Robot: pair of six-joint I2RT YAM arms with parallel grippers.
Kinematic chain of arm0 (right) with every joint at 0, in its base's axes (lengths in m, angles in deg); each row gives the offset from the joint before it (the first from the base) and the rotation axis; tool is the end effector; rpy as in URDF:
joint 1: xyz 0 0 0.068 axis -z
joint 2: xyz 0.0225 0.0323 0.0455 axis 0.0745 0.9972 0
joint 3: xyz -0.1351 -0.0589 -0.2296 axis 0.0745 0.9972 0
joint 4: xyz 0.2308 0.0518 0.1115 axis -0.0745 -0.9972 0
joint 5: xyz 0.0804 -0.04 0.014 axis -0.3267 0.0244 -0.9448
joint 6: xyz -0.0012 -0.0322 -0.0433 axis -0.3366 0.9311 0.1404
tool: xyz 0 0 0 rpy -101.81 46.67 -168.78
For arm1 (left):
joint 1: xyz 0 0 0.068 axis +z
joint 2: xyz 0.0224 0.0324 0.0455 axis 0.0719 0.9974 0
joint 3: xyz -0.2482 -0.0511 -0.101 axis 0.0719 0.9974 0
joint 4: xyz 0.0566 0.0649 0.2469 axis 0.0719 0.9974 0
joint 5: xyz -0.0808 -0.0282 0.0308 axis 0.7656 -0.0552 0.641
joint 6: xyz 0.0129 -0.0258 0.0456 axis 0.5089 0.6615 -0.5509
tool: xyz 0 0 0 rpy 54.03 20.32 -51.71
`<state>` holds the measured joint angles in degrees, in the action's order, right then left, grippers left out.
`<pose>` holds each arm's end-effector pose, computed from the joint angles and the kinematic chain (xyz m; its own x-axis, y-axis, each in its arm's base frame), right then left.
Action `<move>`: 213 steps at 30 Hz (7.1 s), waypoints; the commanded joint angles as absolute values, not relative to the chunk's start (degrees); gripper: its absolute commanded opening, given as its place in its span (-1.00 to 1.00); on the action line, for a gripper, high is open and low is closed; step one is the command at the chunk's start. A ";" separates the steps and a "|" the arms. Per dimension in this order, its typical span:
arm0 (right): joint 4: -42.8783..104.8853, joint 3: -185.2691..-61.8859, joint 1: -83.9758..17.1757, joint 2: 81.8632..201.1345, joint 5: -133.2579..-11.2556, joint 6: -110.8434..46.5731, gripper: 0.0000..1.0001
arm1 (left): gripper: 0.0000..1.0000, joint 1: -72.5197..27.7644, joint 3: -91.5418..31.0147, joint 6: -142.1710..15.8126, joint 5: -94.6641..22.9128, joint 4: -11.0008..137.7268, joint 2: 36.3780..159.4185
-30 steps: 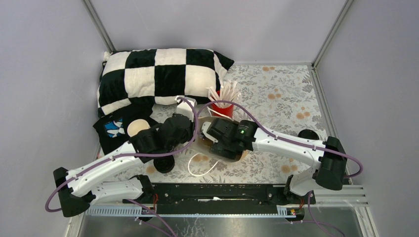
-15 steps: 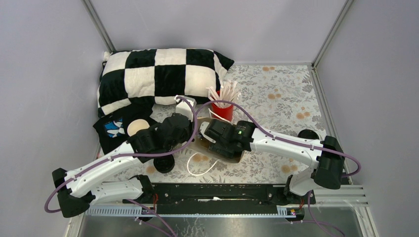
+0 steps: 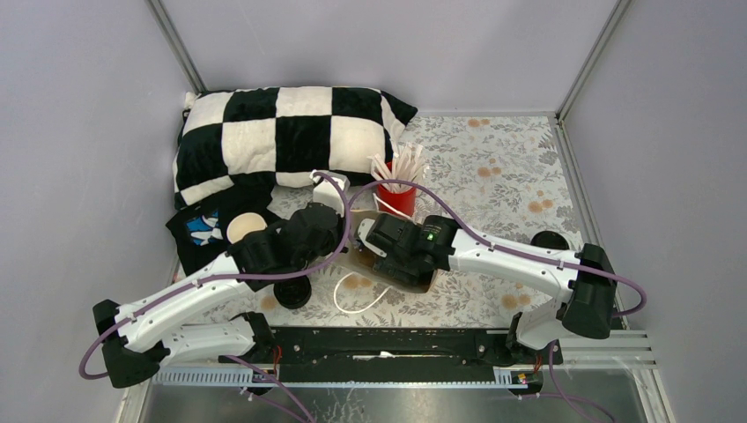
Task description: Pack the takeout coffee
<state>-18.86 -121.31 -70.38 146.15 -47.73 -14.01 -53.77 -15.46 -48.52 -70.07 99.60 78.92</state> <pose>0.1317 0.2719 0.2867 -0.1923 -0.8974 -0.3971 -0.8759 0.3394 -0.3430 0.1231 -0.1669 0.3394 -0.5119 0.0677 -0.8564 0.3802 0.9118 -0.1552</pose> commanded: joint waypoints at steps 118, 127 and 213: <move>-49.17 -150.95 -73.56 122.30 -25.74 -70.75 0.36 | -1.00 -53.46 -39.15 -21.91 -64.06 125.94 93.65; -49.46 -148.67 -63.56 132.45 -38.00 -64.84 0.66 | -1.00 -53.45 -38.66 -20.84 -63.25 126.37 92.77; -34.94 -127.24 8.71 136.65 -52.94 -46.08 0.99 | 0.75 -42.54 -42.12 -52.27 -54.68 121.42 85.23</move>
<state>-37.44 -128.54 5.66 138.04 -48.89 -48.43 -43.45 -41.71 -49.18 -53.94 125.06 86.43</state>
